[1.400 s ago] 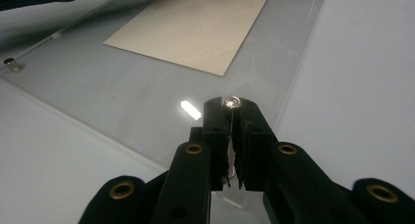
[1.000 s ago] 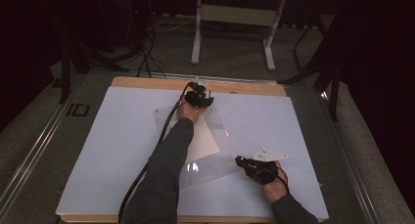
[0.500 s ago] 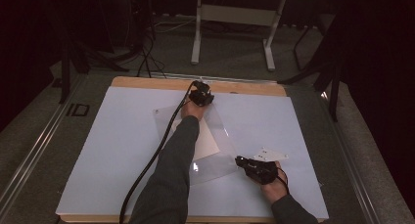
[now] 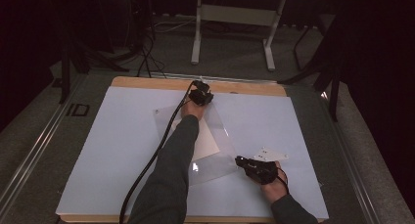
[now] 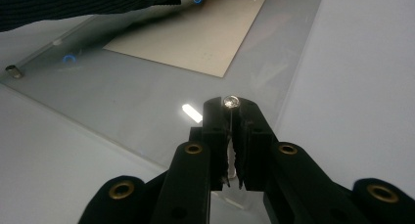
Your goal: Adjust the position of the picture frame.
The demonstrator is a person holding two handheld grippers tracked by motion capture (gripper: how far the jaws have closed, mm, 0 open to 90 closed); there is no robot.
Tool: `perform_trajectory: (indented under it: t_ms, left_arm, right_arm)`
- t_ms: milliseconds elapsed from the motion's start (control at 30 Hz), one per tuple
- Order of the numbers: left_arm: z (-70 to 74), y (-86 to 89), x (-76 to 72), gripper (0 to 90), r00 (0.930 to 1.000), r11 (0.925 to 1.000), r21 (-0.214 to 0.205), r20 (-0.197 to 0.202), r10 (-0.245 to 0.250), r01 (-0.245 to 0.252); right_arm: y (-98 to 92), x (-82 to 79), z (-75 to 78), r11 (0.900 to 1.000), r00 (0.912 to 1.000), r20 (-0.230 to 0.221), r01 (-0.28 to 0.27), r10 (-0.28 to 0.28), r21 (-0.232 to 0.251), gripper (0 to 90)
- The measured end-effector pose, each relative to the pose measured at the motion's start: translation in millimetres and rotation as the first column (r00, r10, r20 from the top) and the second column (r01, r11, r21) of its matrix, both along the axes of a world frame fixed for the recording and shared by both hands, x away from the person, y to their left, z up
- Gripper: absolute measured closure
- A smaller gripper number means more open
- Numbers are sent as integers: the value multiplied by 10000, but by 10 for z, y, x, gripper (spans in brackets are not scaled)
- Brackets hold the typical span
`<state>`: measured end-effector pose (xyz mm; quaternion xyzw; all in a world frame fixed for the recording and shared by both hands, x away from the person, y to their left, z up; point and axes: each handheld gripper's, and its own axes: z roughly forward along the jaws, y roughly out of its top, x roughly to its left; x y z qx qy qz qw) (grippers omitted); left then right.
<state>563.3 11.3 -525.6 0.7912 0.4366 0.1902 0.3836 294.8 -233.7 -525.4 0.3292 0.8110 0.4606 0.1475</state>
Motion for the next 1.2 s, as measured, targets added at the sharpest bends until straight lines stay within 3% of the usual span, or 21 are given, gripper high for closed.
perform_trajectory:
  t_ms: [33, 300, 400, 667, 867, 1200]
  left_arm:
    - [13, -8, -6, 839, 10000, 9998, 217, -11, -27, 28]
    - [48, -25, -53, 848, 9999, 9983, 585, -166, -23, 33]
    - [100, 48, -80, 849, 9998, 9965, 813, -158, -154, 167]
    - [167, 188, -158, 848, 9997, 9930, 1156, -20, -237, 238]
    - [303, 291, -205, 848, 9993, 9898, 1382, 64, -369, 357]
    - [439, 490, -341, 849, 9995, 9887, 1474, 102, -285, 267]
  right_arm:
    - [-2, 3, 0, 10000, 10000, -37, -17, 17, 38, 837]
    - [17, -14, 1, 9997, 9998, -84, -203, 205, 146, 843]
    - [32, -34, 20, 9990, 9996, -32, -268, 270, 356, 842]
    - [-102, 23, 66, 9950, 9994, -249, 263, -240, 962, 831]
    - [-96, 38, 95, 9963, 9995, -223, 233, -215, 829, 826]
    - [-246, 121, 190, 9853, 9955, -413, 901, -849, 1450, 819]
